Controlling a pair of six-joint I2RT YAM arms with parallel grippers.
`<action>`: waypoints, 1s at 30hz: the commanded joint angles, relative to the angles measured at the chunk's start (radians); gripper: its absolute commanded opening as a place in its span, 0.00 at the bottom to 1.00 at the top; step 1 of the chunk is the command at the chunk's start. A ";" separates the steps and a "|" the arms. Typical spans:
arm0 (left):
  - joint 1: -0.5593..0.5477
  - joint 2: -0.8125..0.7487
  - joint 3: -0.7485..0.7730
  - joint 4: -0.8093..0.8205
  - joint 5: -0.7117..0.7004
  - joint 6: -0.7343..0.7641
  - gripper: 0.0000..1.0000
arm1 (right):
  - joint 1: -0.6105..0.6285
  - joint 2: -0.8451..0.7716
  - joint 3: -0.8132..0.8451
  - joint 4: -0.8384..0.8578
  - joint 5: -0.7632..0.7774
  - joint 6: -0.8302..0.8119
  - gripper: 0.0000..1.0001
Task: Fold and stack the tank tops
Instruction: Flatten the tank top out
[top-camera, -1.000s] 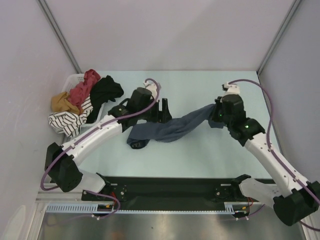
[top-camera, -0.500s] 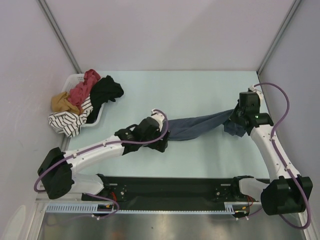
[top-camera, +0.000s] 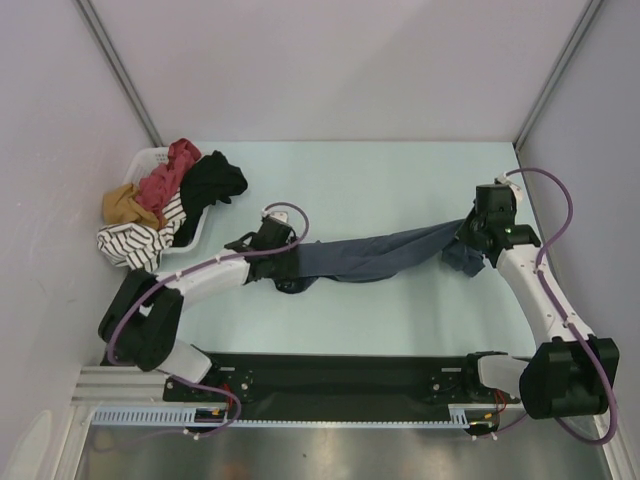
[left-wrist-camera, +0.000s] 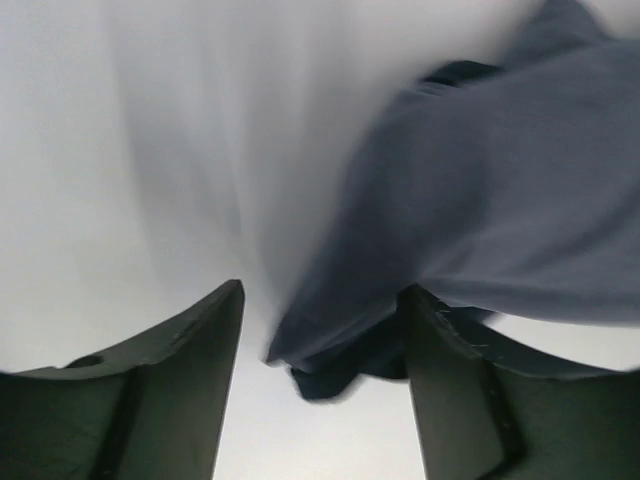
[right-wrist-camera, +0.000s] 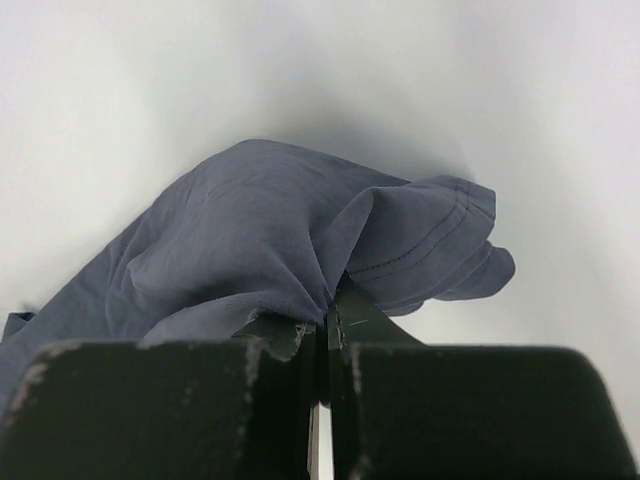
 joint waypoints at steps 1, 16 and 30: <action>0.101 0.065 -0.004 0.084 0.138 -0.023 0.65 | -0.008 0.005 0.012 0.052 -0.006 0.021 0.00; 0.093 -0.660 -0.030 -0.187 0.134 -0.068 0.00 | -0.017 -0.386 -0.063 -0.106 -0.035 0.015 0.00; 0.242 -0.336 0.215 -0.237 0.172 0.025 0.00 | -0.020 -0.201 0.072 -0.067 -0.157 -0.053 0.00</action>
